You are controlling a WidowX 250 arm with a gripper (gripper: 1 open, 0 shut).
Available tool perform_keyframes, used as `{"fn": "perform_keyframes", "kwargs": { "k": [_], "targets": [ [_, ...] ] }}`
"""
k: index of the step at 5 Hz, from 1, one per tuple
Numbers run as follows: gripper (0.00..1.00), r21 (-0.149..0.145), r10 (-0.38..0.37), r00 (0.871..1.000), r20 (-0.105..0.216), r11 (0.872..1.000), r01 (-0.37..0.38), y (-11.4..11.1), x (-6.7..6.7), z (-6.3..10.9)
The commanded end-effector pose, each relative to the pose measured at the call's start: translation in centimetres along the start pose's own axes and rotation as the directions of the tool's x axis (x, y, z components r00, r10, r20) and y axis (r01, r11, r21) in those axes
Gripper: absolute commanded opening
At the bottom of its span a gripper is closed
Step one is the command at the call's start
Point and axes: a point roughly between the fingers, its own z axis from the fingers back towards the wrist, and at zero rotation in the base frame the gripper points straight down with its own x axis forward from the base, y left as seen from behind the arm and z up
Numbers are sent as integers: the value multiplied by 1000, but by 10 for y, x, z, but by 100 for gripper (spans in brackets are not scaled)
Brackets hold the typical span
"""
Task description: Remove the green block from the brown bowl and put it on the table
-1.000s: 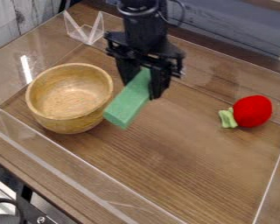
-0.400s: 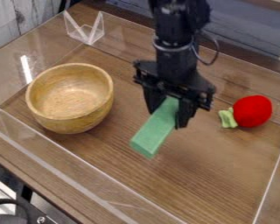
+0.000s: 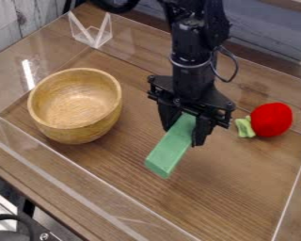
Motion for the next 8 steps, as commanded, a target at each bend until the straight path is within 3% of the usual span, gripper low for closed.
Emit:
{"fn": "perform_keyframes", "kwargs": {
  "k": [1,4,5,8],
  "targets": [
    [0,2,-6,1000,16,1000,6,-1,3,4],
    [0,10,2,1000,-5,1000,-2,3,3,1],
    [100,0,16,1000,10,1000,-16,5,5,7],
    [100,-1,43,997,64,999,-43,17,14,20]
  ]
}}
